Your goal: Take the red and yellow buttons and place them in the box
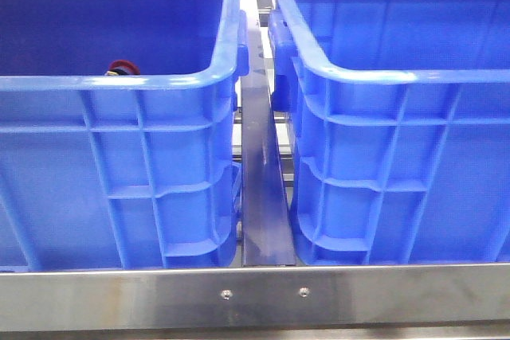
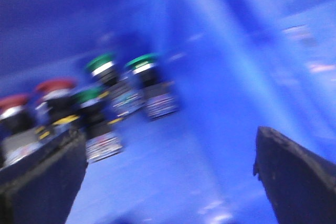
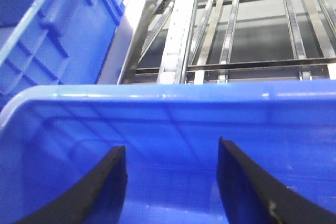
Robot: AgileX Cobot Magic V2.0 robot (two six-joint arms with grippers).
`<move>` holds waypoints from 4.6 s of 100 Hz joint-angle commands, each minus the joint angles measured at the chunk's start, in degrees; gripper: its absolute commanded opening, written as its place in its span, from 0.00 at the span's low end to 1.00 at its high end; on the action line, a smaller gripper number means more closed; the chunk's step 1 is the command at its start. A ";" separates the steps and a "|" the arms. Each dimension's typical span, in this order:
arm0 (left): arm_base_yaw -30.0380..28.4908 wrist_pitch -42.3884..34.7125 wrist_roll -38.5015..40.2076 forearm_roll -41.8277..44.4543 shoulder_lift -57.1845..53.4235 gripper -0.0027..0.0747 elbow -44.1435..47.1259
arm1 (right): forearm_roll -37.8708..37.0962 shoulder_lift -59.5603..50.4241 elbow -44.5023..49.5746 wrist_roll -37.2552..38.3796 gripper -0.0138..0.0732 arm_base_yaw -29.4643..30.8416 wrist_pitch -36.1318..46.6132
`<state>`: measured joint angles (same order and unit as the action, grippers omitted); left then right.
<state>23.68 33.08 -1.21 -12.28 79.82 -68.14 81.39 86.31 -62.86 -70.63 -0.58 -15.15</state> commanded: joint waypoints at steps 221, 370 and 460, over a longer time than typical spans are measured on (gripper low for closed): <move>14.43 -5.97 0.35 -0.73 -7.42 0.21 -2.46 | 0.88 -11.34 -1.15 14.24 0.64 0.04 -36.26; 22.84 -6.15 0.35 -0.70 -7.21 0.26 -2.46 | 4.01 -7.73 -1.15 23.09 0.38 -8.68 -41.77; 22.63 -4.60 -1.14 1.82 -8.43 0.77 -2.95 | -4.23 -5.66 1.24 -16.56 0.38 5.08 0.05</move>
<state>45.90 31.85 -2.24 -9.94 73.33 -68.97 75.40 80.94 -60.89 -82.92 4.60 -22.77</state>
